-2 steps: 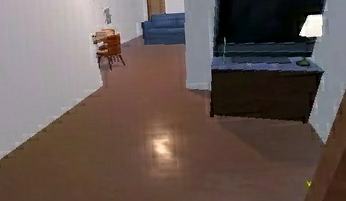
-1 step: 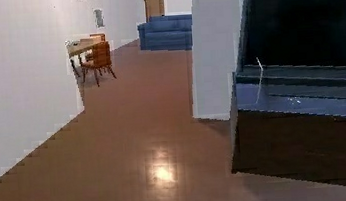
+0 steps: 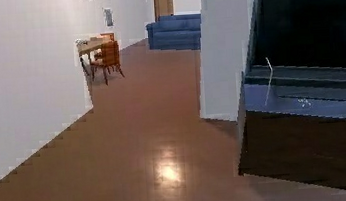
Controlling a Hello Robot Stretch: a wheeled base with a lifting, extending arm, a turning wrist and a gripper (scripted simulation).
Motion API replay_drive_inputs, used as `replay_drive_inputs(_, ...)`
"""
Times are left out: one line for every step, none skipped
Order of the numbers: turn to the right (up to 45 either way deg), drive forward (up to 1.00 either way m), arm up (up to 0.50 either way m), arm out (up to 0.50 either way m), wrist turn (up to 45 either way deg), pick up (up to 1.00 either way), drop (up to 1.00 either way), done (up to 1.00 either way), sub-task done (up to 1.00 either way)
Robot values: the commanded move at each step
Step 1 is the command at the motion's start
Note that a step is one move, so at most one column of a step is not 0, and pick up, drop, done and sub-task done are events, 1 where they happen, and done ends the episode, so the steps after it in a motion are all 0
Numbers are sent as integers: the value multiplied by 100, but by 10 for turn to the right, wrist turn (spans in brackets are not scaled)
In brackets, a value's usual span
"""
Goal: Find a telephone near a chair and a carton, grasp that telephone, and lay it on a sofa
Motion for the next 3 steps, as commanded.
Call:
replay_drive_inputs(-60,0,0,0,0,0,0,0,0)
replay_drive_inputs(0,100,0,0,0,0,0,0,0)
replay_drive_inputs(-90,0,0,0,0,0,0,0,0)
